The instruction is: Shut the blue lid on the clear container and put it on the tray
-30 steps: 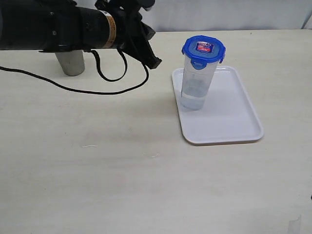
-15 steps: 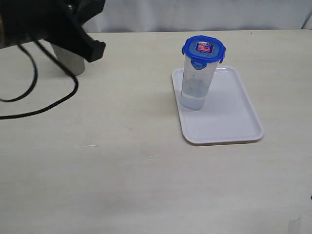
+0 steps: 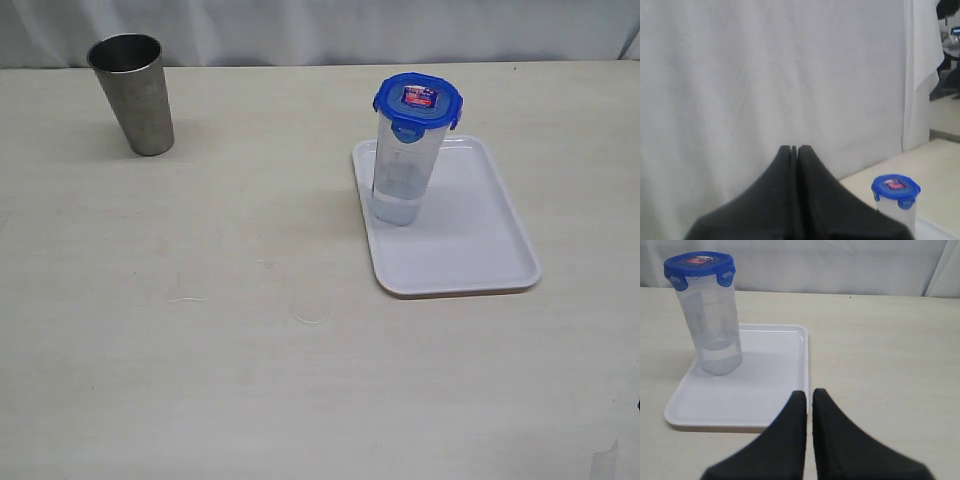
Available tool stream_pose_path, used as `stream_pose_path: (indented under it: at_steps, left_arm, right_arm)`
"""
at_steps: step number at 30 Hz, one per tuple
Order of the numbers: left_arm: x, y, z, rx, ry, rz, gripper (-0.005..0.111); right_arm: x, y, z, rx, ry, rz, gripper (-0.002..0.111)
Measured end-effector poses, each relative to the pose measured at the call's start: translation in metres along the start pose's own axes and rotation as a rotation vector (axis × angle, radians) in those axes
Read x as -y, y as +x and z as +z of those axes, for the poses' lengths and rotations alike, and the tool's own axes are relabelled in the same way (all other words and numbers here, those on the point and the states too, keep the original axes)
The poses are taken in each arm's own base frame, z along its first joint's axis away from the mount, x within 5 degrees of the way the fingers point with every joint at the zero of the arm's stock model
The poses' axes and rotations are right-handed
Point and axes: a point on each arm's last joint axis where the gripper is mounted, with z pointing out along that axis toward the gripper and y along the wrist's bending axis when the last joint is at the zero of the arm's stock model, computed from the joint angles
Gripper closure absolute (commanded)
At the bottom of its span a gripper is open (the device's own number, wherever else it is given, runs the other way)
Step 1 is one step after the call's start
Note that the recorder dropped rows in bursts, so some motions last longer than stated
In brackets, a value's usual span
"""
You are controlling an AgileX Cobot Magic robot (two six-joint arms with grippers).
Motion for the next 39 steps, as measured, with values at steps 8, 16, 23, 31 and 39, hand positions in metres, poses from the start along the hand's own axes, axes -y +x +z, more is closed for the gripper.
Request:
stream_pose_path:
  at_steps: [8,16,23,31,39]
  left_arm:
    - [-0.014,-0.003,-0.03,0.041,-0.115,-0.105,0.107]
    - [-0.021,0.001,-0.035,0.002,-0.187,-0.123,0.107]
    - [-0.021,0.001,-0.035,0.002,-0.187,-0.124,0.107]
    - [-0.021,0.002,-0.035,0.001,-0.186,-0.128,0.107]
    - [-0.015,0.007,-0.034,-0.042,-0.139,-0.344,0.107]
  right_arm:
    - [0.0,0.0,0.0,0.0,0.0,0.0,0.104]
    - [0.0,0.0,0.0,0.0,0.0,0.0,0.104]
    - [0.0,0.0,0.0,0.0,0.0,0.0,0.104]
    - [0.0,0.0,0.0,0.0,0.0,0.0,0.104]
    - [0.0,0.0,0.0,0.0,0.0,0.0,0.104]
